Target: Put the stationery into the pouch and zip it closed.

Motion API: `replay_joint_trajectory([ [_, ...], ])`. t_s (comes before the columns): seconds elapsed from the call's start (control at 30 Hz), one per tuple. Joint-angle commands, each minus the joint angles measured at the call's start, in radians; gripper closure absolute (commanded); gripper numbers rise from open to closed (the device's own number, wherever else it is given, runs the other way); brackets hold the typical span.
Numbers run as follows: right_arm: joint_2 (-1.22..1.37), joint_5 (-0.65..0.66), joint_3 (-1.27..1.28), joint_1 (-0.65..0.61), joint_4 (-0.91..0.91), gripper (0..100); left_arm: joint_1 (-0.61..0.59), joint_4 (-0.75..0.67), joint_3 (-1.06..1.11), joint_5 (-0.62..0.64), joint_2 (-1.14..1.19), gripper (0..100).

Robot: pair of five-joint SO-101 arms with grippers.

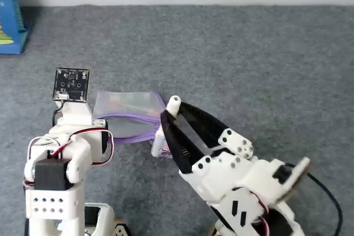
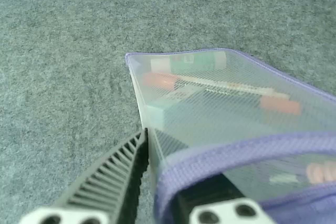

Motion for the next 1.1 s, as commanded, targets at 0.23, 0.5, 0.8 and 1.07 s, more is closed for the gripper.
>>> replay_joint_trajectory([
  [0.23, 0.045, 0.011, 0.166, 0.001, -0.361, 99.1, 0.005, -0.026, -0.001, 0.014, 0.003, 99],
  [0.5, 0.380, 0.087, 0.155, 0.002, -0.656, 99.1, 0.003, -0.025, -0.001, 0.014, 0.003, 99],
  [0.8, 0.553, 0.087, 0.230, -0.002, -0.737, 99.1, 0.003, -0.023, -0.001, 0.014, 0.003, 99],
  [1.07, 0.444, 0.066, 0.295, -0.042, -0.483, 88.2, 0.003, -0.023, -0.001, 0.012, 0.003, 99],
])
